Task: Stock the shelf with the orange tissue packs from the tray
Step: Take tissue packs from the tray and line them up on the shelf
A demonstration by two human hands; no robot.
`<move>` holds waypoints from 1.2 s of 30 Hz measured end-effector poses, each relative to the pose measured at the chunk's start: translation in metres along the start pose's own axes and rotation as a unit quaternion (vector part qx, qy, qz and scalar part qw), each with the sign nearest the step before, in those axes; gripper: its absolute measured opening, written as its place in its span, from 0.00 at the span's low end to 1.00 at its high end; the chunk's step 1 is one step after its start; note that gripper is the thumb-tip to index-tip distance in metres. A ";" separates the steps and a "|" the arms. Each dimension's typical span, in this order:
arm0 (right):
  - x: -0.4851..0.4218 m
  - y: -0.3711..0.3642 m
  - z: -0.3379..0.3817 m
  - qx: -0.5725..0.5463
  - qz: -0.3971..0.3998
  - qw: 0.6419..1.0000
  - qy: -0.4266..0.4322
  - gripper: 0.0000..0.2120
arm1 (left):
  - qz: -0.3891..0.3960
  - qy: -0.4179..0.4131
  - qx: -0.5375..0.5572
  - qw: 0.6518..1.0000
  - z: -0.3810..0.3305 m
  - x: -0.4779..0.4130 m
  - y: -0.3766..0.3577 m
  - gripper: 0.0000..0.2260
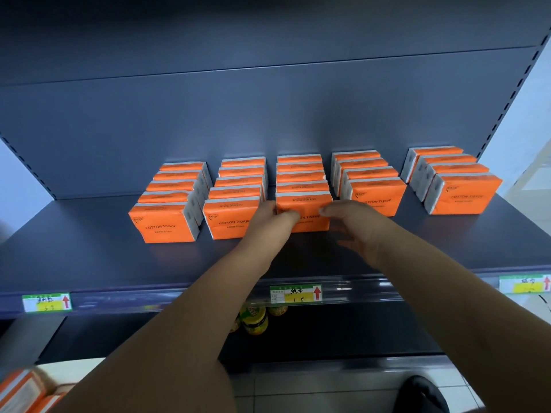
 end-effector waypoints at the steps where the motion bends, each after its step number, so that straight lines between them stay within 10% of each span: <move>1: 0.001 0.000 0.000 0.005 -0.006 1.000 -0.001 0.21 | -0.001 0.000 -0.001 1.000 0.000 0.000 0.000 0.06; 15: 0.035 0.002 0.016 0.209 -0.109 0.952 0.193 0.11 | -0.065 -0.144 -0.027 0.987 -0.005 0.019 0.007 0.08; 24: 0.078 -0.015 0.031 0.336 -0.146 0.818 0.443 0.17 | -0.128 -0.388 -0.295 0.864 -0.016 0.048 0.018 0.24; 28: 0.087 -0.029 0.037 0.361 -0.142 0.773 0.501 0.24 | -0.134 -0.366 -0.395 0.832 -0.014 0.043 0.032 0.28; 36: 0.118 -0.098 0.063 0.310 -0.114 0.759 0.561 0.24 | -0.242 -0.231 -0.346 0.876 0.024 0.063 0.112 0.31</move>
Point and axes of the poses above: each hand's wrist, its own x-axis away from the middle knuckle, its own y-axis out of the back of the hand, z = x × y, the point moved 5 cm from there along -x, towards the middle knuckle, and after that the axes turned 12 degrees about -z, right-handed, at the moved point
